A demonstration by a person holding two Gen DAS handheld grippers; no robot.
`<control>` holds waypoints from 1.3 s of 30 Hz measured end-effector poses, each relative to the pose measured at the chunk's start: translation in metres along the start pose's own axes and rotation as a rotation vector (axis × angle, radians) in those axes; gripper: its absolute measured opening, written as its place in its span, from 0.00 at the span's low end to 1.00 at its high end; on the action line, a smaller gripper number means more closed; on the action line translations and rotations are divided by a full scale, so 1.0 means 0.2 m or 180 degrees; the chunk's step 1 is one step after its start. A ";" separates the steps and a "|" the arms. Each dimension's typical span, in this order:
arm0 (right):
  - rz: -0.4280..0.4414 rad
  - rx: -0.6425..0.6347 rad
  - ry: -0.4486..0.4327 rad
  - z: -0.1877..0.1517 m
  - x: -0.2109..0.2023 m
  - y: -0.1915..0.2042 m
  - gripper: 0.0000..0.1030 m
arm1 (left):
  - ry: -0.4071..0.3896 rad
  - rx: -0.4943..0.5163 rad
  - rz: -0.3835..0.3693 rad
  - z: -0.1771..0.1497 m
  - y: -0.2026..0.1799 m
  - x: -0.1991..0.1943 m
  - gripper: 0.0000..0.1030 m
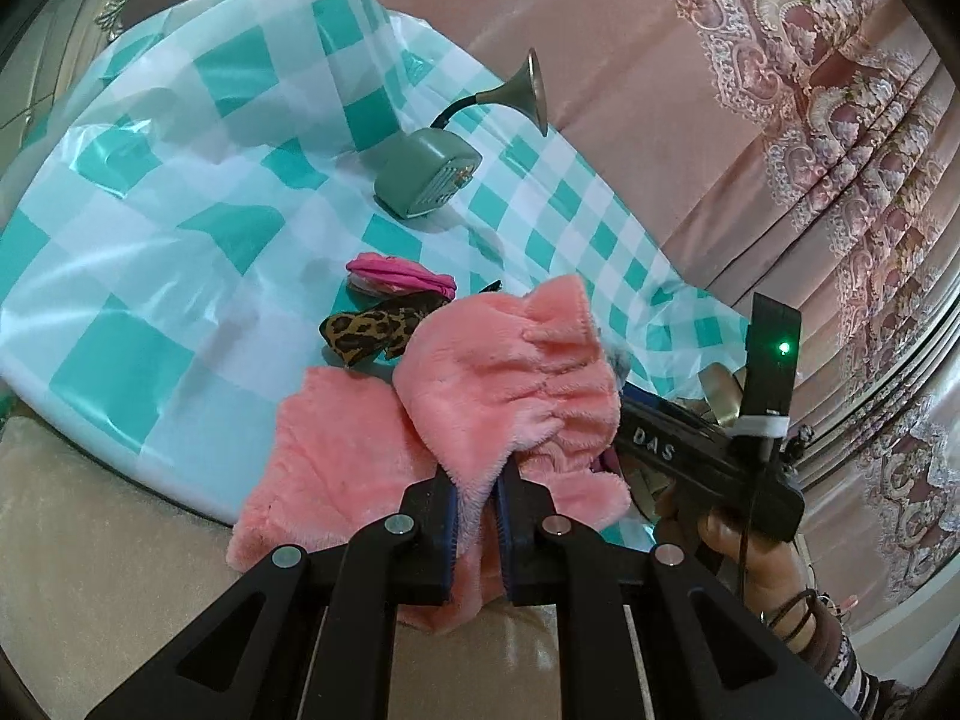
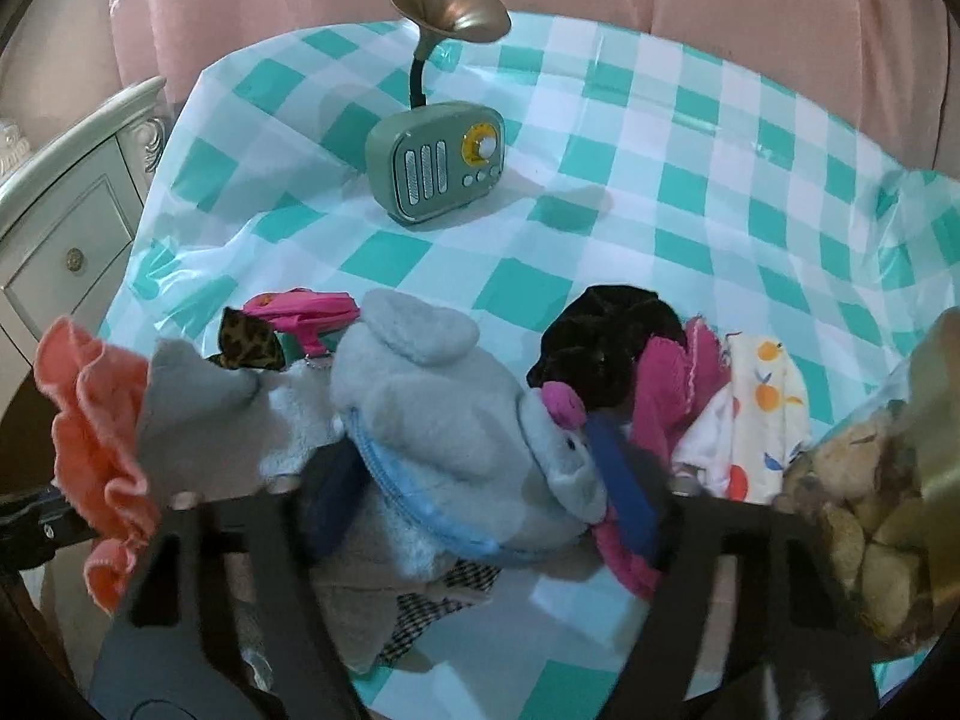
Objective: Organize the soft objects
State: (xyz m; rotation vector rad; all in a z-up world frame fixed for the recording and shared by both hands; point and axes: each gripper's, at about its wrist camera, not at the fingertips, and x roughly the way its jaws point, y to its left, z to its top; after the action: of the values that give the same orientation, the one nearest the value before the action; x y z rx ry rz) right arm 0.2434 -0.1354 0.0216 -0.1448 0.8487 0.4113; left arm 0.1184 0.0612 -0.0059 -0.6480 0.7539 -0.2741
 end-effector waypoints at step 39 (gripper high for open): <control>-0.0016 0.0209 -0.0326 -0.05 -0.26 -0.08 0.70 | -0.0149 0.0088 0.0084 -0.08 -0.07 -0.11 0.57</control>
State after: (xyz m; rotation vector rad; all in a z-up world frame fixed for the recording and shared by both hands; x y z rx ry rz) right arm 0.2132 -0.1681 0.0537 -0.0647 0.7599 0.3825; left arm 0.0905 0.0536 0.0057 -0.6159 0.7122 -0.2439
